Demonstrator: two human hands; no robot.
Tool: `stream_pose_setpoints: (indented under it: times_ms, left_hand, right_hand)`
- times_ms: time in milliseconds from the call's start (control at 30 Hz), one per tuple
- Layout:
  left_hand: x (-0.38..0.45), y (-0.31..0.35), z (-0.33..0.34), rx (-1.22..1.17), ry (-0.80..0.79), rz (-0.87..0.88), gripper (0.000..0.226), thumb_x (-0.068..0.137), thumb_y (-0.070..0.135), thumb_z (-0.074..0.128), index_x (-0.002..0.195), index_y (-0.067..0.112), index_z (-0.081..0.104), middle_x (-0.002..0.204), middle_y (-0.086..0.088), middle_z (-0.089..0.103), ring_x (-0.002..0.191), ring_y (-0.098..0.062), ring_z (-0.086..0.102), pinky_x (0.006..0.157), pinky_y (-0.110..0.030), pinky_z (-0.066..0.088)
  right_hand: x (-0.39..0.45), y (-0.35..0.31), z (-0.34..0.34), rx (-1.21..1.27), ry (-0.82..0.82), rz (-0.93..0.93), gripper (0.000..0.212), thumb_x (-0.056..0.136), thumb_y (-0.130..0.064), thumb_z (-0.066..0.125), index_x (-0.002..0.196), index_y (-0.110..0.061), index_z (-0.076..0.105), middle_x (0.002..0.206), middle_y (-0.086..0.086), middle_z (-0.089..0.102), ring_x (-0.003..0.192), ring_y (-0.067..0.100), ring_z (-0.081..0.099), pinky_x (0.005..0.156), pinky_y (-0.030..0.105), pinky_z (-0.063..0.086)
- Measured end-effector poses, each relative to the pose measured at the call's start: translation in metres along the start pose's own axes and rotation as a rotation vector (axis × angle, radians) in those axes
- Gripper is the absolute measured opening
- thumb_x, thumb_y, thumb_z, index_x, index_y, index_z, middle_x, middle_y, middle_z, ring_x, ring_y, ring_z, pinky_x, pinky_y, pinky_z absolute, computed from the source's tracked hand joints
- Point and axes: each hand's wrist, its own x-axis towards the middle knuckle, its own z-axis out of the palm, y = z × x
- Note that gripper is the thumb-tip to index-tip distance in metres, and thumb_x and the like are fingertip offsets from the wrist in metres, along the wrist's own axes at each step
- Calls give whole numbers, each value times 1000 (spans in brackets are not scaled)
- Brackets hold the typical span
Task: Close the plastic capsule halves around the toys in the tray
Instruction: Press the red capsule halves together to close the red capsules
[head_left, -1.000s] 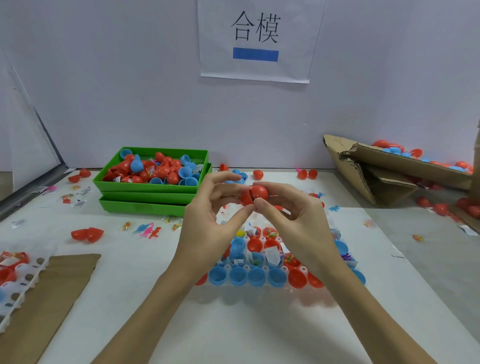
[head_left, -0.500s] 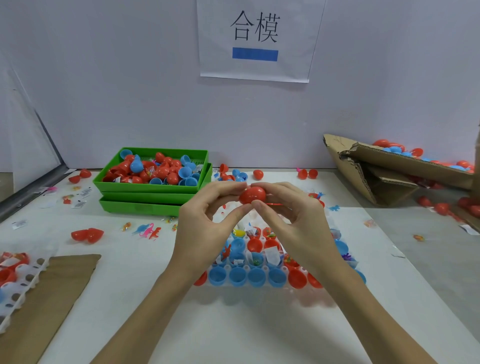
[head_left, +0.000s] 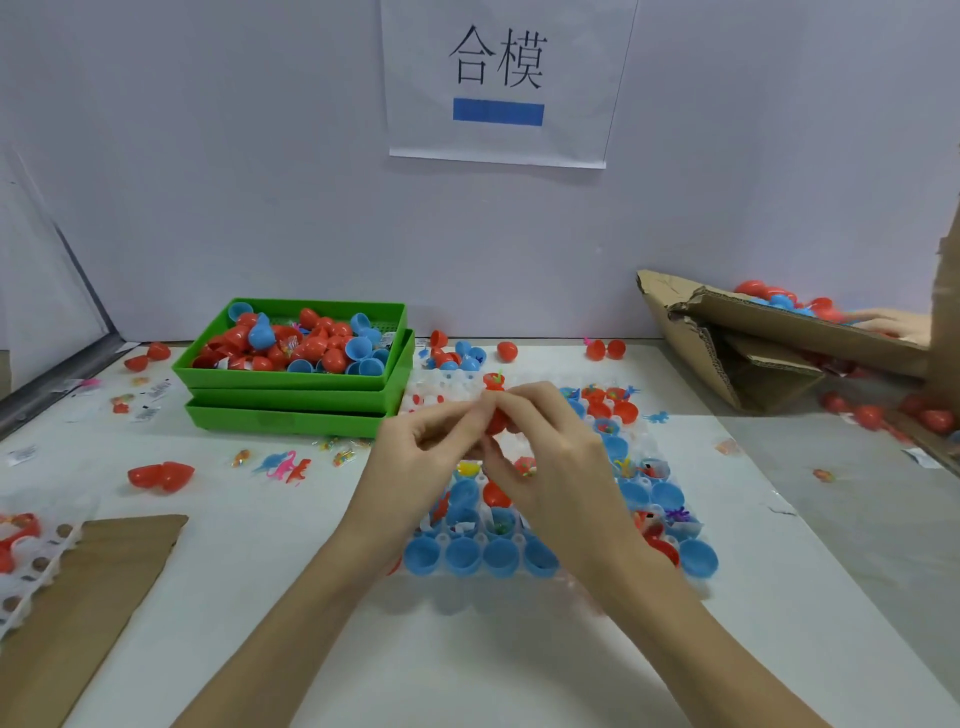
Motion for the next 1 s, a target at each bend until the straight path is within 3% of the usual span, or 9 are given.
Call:
stream_pose_setpoints:
  times_ms: [167,300,467,567,700,800,933,1000]
  left_hand:
    - [6,3,-20,2,-3,30,24,85,28,77,109,27,81,106,1,81,104,-16,76,85,-15,56]
    - [11,8,-38,69,-26,103,33,84,28,77,118,30,78,115,5,79,111,-13,74,89,-17,56]
    - [11,5,-43,188,-60,142,40,82,41,76,122,40,75,129,8,72,127,-20,63,109,-43,51]
    - [10,4,-40,205,-87,181,41,87,35,74,127,27,74,140,8,66,137,-19,56,114,-49,46]
    - [10,3,-38,166,-143,191,33,95,28,67,127,23,74,149,14,58,145,-11,47,113,-43,43]
    - [10,3,-37,153,-153,189,33,97,29,65,128,20,73,145,12,63,141,-12,52,111,-39,46]
    - [8,10,-35,76,-183,180,44,93,47,68,127,19,74,129,0,73,128,-20,65,104,-30,54]
    - [7,13,-35,64,-199,186,36,95,40,68,124,20,75,126,-1,74,125,-20,67,98,-23,54]
  right_hand:
    - [-4,-9,5,127,-18,77,40,94,-4,70,134,-10,66,119,8,61,101,15,63,90,21,54]
    - [-5,-25,7,676,-85,452,45,103,-18,60,147,-28,54,125,-2,64,113,11,65,95,24,56]
    - [-2,-35,6,1095,-85,672,47,98,-33,65,144,-30,56,120,-6,74,114,12,70,91,22,57]
    - [1,-34,3,1158,-47,749,53,91,-38,72,141,-31,58,115,-6,75,115,13,70,94,22,56]
    - [3,-37,1,1306,-85,815,40,87,-43,75,123,-26,74,121,-2,75,113,17,71,88,22,57]
    - [3,-37,2,1329,-103,793,39,82,-51,76,114,-28,78,119,1,75,112,19,71,88,23,57]
    - [3,-36,0,1211,-102,725,41,87,-55,69,114,-26,76,111,2,77,105,20,73,86,25,58]
    - [3,-34,0,1101,-130,668,45,90,-56,63,118,-22,72,107,1,76,103,20,74,86,29,59]
